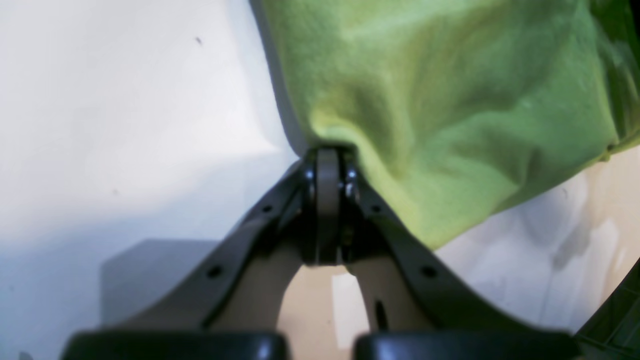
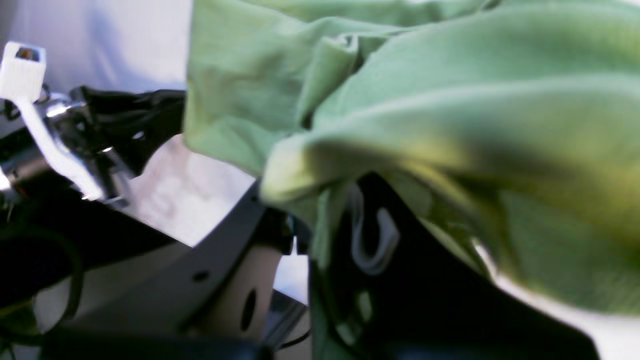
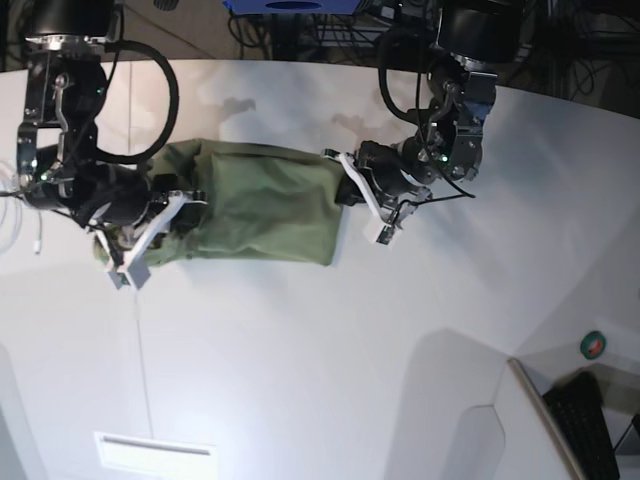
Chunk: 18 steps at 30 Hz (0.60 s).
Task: Layout the t-shirt on the table in an organized manner, then fold the t-shirt properly
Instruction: 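Fold the right gripper's end over toward the left gripper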
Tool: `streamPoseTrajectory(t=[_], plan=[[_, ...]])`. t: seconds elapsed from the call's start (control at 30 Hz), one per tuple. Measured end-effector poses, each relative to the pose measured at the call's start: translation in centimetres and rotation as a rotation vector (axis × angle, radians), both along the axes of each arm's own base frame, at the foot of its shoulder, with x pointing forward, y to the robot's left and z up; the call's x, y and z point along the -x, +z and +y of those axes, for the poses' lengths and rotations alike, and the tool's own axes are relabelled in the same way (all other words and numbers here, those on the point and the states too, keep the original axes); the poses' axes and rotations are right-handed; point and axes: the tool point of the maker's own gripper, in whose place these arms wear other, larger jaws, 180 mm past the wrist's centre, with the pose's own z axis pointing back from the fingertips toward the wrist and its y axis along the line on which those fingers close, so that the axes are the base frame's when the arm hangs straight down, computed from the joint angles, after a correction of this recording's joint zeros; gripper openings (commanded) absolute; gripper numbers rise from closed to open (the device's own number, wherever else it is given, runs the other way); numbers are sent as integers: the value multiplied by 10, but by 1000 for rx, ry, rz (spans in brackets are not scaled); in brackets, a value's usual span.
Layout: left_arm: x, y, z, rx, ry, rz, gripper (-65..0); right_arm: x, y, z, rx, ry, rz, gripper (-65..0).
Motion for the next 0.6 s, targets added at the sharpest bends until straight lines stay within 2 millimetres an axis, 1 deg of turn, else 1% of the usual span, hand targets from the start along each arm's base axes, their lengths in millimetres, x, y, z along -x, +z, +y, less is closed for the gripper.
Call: streamPoseTrajectory(t=[0.13,0.23,0.37,0.43,0.6], plan=[[1,-1,0,0,-1,2,-650,-9,7,28,-29,54,-19,-650],[2,-1,0,0,-1,4,-650,-8,-1,39,-34,73,15,-650],[3,-1,0,1,-1,5,-650,-7,-21,51,-49,25,69,-650],[3,-1,0,1,0,6,-650,-4,-29,55,-45,27,90,-650],[4,-2,0,2,0,6,-650,-2,-31,59,-46,28,96,-650]])
